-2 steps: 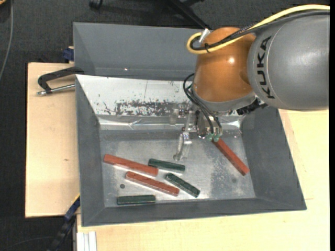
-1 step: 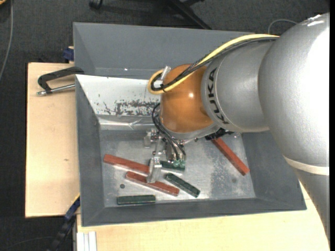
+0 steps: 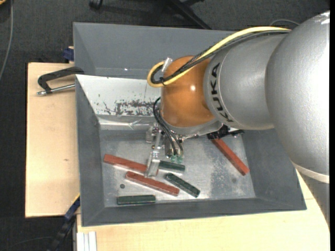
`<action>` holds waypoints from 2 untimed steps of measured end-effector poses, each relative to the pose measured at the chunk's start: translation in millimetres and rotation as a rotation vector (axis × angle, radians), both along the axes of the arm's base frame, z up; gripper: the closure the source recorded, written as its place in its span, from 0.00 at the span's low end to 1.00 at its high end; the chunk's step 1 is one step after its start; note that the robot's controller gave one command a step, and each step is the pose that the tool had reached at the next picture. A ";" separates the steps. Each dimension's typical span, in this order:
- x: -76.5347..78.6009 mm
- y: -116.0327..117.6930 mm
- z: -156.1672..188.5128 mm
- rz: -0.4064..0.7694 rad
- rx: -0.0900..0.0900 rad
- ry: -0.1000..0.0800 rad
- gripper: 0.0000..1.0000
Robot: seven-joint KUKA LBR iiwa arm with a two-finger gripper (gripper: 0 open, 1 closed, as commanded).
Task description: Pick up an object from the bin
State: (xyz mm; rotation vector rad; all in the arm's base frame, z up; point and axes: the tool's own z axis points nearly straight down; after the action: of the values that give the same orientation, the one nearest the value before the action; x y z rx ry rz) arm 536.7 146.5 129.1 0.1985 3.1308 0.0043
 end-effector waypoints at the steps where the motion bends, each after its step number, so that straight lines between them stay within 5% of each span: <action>1: 5.6 53.8 -18.1 0.142 0.000 -0.003 0.00; 2: -5.4 64.8 -40.8 -0.168 -0.001 0.006 0.00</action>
Offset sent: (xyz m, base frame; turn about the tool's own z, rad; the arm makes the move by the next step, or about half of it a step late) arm -0.0184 0.0553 -0.0591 0.4500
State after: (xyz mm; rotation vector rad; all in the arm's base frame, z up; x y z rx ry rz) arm 531.4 211.3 88.4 0.4610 3.1085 0.0010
